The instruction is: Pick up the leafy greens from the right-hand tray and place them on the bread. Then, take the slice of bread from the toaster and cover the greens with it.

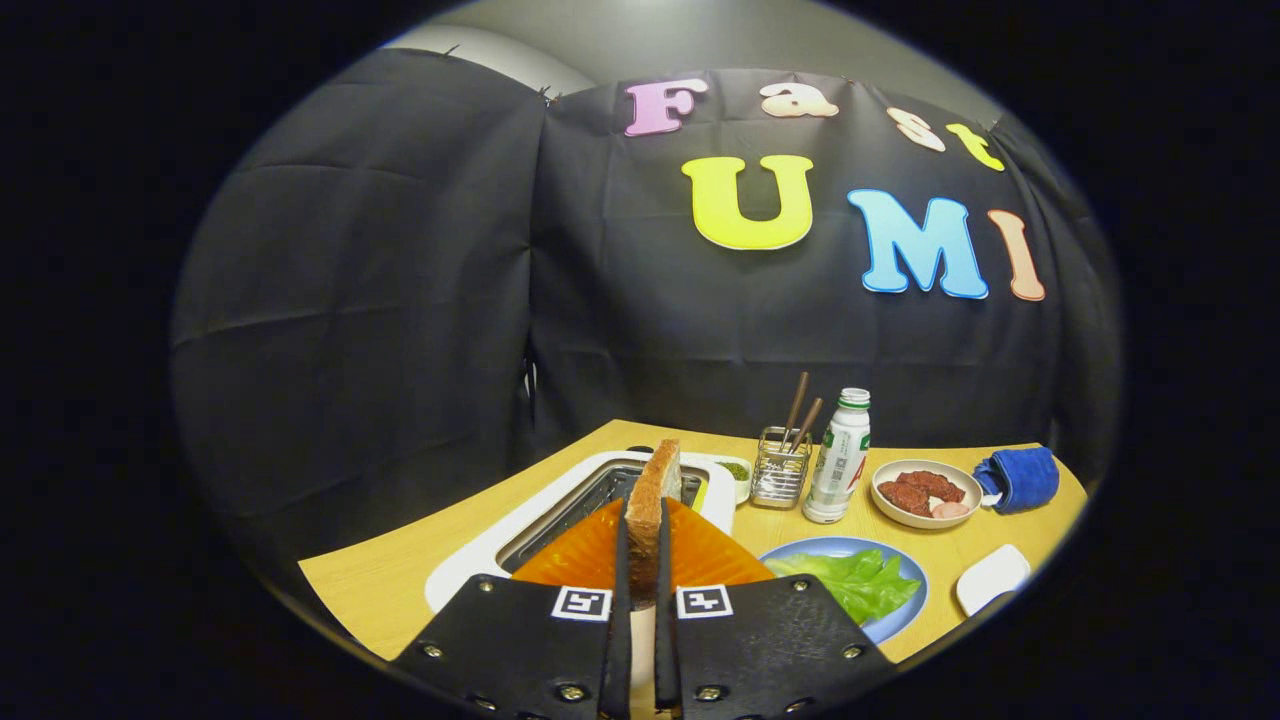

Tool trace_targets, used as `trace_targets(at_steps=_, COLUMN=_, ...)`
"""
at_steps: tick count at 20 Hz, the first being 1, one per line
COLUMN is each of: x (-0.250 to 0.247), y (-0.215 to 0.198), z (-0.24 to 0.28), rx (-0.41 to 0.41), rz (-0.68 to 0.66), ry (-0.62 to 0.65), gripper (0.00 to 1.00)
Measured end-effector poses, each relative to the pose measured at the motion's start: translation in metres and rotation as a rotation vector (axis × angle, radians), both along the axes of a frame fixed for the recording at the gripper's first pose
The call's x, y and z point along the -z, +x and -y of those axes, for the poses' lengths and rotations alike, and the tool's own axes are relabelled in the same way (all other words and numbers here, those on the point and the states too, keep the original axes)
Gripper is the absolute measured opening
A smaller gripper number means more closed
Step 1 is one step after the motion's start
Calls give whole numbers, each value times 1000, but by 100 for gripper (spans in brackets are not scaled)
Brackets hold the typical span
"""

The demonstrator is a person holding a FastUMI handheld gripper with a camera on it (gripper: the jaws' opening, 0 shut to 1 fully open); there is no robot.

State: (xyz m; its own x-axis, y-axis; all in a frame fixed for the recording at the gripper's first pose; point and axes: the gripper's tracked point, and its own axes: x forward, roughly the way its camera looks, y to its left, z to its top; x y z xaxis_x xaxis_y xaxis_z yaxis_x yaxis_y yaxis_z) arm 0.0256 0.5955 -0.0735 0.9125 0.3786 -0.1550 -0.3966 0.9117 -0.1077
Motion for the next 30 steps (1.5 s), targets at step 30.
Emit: trace_targets(at_steps=30, x=1, y=17, z=173, rx=185, rz=-54, ry=69, gripper=10)
